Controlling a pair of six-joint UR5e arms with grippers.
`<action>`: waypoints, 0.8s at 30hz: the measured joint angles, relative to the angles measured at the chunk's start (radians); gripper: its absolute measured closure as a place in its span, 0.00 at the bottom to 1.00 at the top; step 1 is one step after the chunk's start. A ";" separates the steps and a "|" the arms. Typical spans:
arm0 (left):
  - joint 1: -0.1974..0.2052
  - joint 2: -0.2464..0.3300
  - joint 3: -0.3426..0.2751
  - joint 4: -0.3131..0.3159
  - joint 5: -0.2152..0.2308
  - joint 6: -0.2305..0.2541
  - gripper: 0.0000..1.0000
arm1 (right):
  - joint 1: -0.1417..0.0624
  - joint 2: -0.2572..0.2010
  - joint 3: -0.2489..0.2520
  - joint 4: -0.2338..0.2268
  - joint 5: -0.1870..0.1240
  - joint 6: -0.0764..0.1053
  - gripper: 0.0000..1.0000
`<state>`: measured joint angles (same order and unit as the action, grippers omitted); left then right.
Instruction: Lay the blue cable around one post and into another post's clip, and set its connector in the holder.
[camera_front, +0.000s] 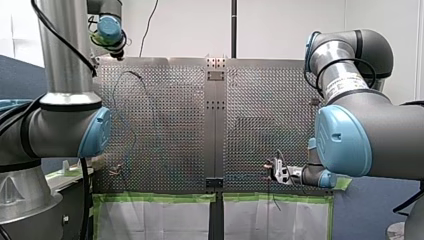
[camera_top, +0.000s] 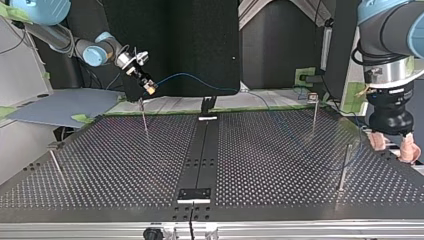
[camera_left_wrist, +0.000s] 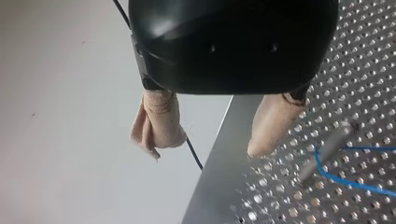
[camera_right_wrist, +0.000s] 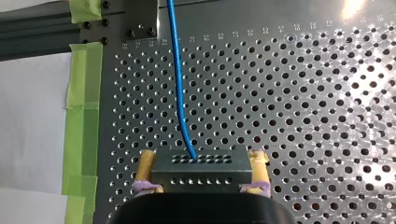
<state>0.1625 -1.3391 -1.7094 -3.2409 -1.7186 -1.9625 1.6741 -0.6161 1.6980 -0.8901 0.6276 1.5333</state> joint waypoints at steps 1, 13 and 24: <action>-0.004 0.000 0.009 -0.009 0.001 0.009 0.00 | 0.000 0.000 0.000 0.001 0.000 0.000 1.00; -0.045 -0.004 0.116 -0.116 -0.008 0.116 0.00 | 0.000 0.000 -0.002 0.002 0.000 0.001 1.00; -0.079 -0.016 0.211 -0.211 -0.053 0.211 0.00 | 0.001 0.000 -0.002 0.002 0.000 0.002 1.00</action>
<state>0.0837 -1.3551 -1.4984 -3.4516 -1.7717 -1.7517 1.6747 -0.6160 1.6960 -0.8883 0.6276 1.5352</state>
